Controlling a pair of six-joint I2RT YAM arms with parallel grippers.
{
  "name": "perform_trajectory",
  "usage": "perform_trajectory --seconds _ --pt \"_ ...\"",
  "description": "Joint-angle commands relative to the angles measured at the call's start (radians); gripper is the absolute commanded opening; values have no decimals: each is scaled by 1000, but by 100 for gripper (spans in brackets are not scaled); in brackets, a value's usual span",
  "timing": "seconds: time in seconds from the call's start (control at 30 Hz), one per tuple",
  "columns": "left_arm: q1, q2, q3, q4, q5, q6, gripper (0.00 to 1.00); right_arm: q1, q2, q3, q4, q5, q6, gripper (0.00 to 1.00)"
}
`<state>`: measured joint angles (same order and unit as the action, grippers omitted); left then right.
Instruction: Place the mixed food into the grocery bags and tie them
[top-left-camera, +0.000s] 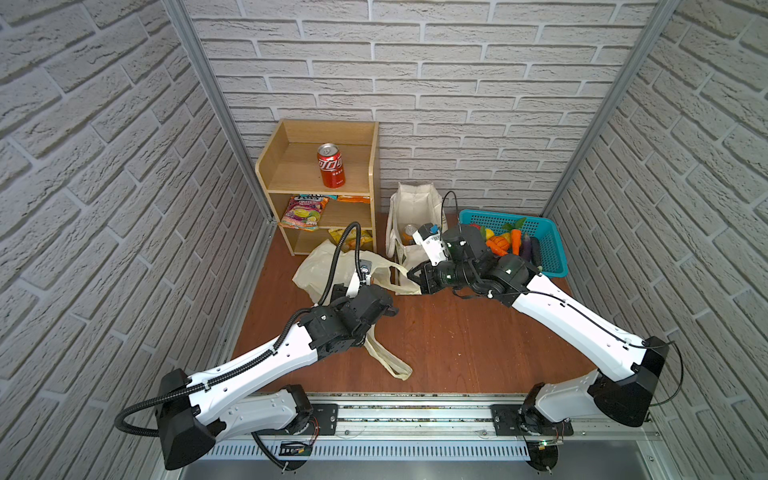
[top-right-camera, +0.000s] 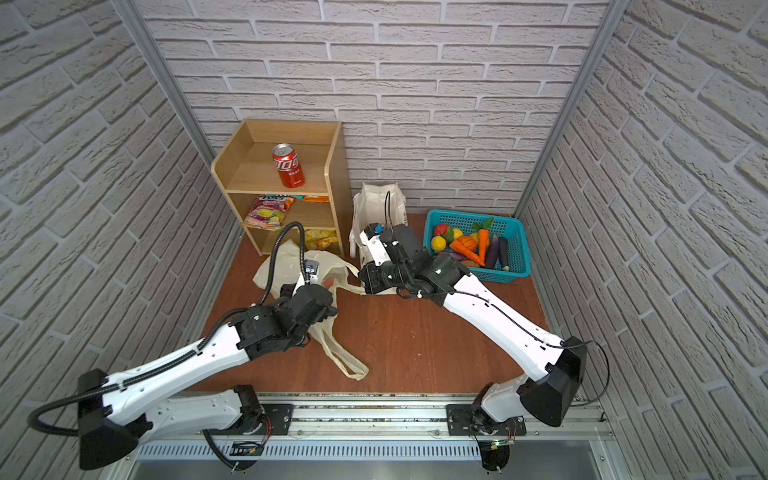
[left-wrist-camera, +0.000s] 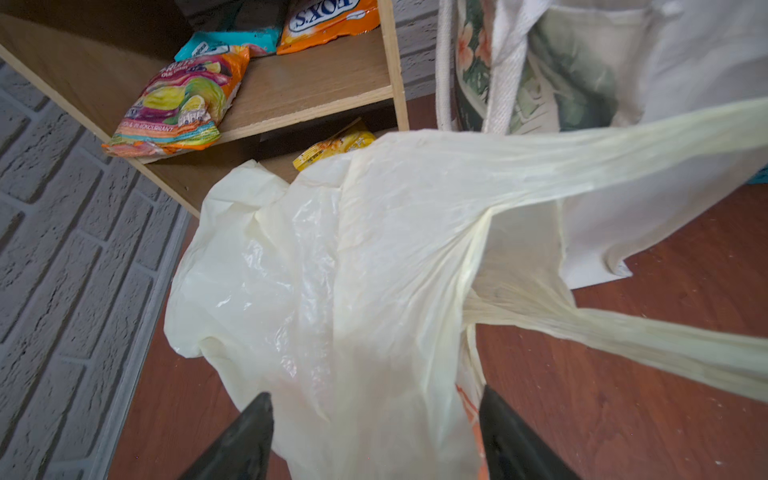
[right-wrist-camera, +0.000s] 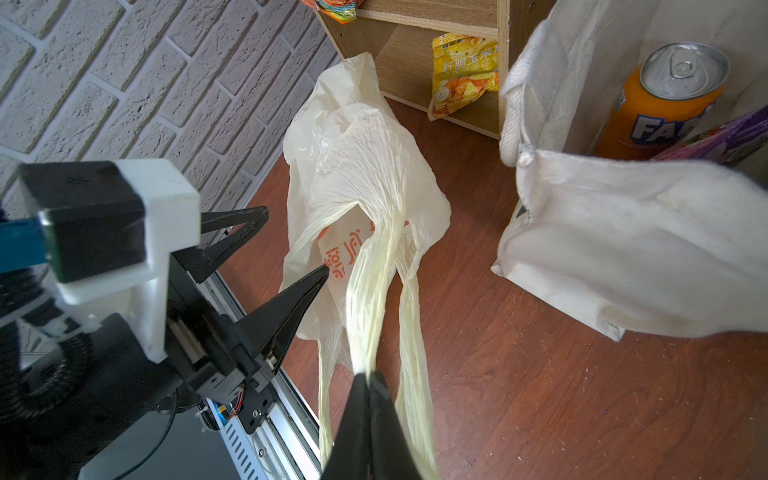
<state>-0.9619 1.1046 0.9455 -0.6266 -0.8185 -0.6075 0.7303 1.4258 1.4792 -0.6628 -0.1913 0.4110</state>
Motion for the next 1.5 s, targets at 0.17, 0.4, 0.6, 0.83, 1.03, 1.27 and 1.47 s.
perform_trajectory --seconds 0.17,0.4,0.6,0.83,1.03,1.27,1.47 --pt "129 -41 -72 140 183 27 22 -16 -36 -31 55 -13 10 5" --pt "286 -86 -9 137 613 71 0 -132 -25 -26 81 -115 46 6" --pt "295 -96 64 95 667 -16 0 -240 19 37 72 -208 67 38" --pt "312 -113 21 193 608 -187 0 -348 -83 -12 41 -227 70 53" --pt "324 -102 21 218 550 -201 0 -503 -213 -176 11 -171 64 57" --pt "339 -74 32 205 593 -167 0 -746 -157 -162 -24 -140 55 59" --pt "344 -9 80 140 666 -117 0 -827 99 24 -81 -68 -43 64"
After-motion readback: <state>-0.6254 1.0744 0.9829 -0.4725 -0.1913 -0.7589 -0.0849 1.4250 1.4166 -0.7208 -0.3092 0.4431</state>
